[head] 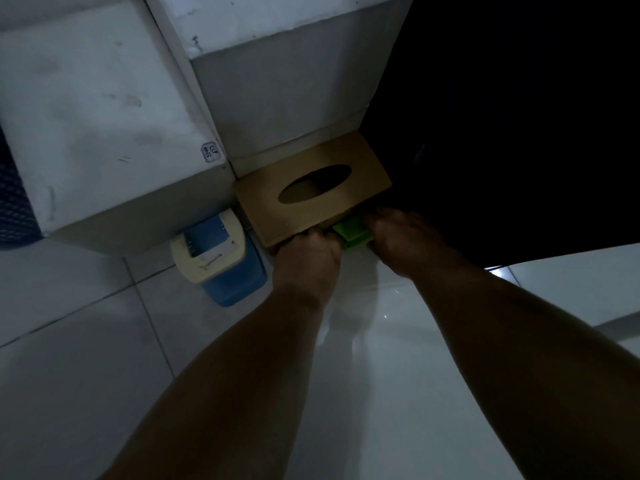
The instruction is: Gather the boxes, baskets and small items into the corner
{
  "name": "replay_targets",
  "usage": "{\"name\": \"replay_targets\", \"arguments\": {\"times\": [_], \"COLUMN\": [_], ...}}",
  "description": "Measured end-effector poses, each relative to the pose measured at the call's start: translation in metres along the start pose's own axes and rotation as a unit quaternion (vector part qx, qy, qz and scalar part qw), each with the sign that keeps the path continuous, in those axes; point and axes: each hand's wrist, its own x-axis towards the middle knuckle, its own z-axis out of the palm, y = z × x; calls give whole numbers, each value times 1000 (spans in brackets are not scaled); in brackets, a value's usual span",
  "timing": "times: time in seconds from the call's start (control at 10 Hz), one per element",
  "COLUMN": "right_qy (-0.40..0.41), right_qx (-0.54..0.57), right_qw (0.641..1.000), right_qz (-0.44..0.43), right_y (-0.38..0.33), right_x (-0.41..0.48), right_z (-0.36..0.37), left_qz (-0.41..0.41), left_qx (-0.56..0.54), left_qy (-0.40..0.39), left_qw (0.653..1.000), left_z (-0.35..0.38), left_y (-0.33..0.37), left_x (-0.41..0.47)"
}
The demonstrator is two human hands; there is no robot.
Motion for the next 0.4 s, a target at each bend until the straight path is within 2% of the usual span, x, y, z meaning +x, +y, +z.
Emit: {"name": "replay_targets", "arguments": {"times": [0.2, 0.4], "right_qy": [-37, -92], "right_qx": [-17, 14], "right_qw": [999, 992], "right_qz": [-8, -82], "right_y": [-16, -55], "right_x": [-8, -15], "right_z": [-29, -96], "left_qz": [11, -4], "left_qx": [-34, -76], "left_qy": [-16, -3], "left_qw": [999, 997], "left_z": [-20, -86], "left_y": [1, -19], "left_x": [-4, -26]}}
